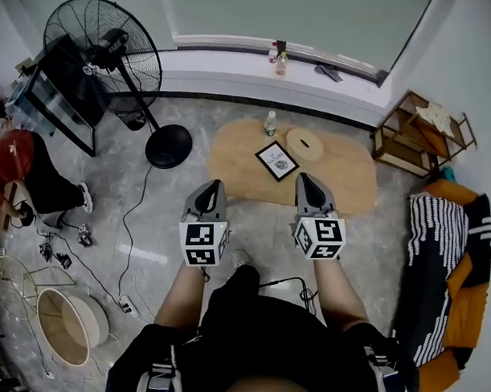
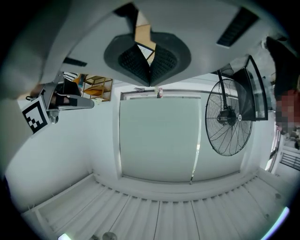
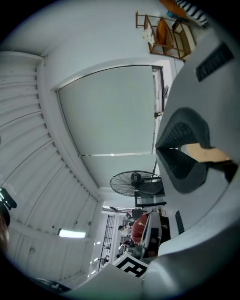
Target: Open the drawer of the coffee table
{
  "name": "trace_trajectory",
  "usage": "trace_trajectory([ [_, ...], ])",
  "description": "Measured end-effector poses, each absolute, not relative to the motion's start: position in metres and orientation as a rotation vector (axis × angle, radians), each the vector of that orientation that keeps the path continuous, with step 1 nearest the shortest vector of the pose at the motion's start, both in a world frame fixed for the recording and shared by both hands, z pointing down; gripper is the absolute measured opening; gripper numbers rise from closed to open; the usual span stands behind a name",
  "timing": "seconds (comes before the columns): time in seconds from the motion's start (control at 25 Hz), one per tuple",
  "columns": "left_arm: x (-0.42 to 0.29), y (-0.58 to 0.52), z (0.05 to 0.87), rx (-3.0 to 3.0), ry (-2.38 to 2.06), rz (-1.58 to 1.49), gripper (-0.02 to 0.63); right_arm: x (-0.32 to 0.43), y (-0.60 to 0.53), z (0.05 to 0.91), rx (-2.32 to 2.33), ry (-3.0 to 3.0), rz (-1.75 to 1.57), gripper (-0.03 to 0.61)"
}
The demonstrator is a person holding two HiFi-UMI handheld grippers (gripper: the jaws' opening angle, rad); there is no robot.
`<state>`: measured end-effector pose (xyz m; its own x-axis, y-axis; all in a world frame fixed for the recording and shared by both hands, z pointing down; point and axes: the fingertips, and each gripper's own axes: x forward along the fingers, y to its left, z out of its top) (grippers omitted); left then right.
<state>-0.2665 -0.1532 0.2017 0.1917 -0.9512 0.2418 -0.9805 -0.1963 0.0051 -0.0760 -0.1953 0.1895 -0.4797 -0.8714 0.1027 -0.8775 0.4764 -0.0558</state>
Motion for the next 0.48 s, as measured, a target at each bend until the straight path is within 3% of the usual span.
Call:
trace_trajectory([
  [0.48,-0.285,-0.146,0.355,2.241,-1.934,0.247,0.02,-0.078,-0.187,0.342,1.591,-2.638,0.124,0.015],
])
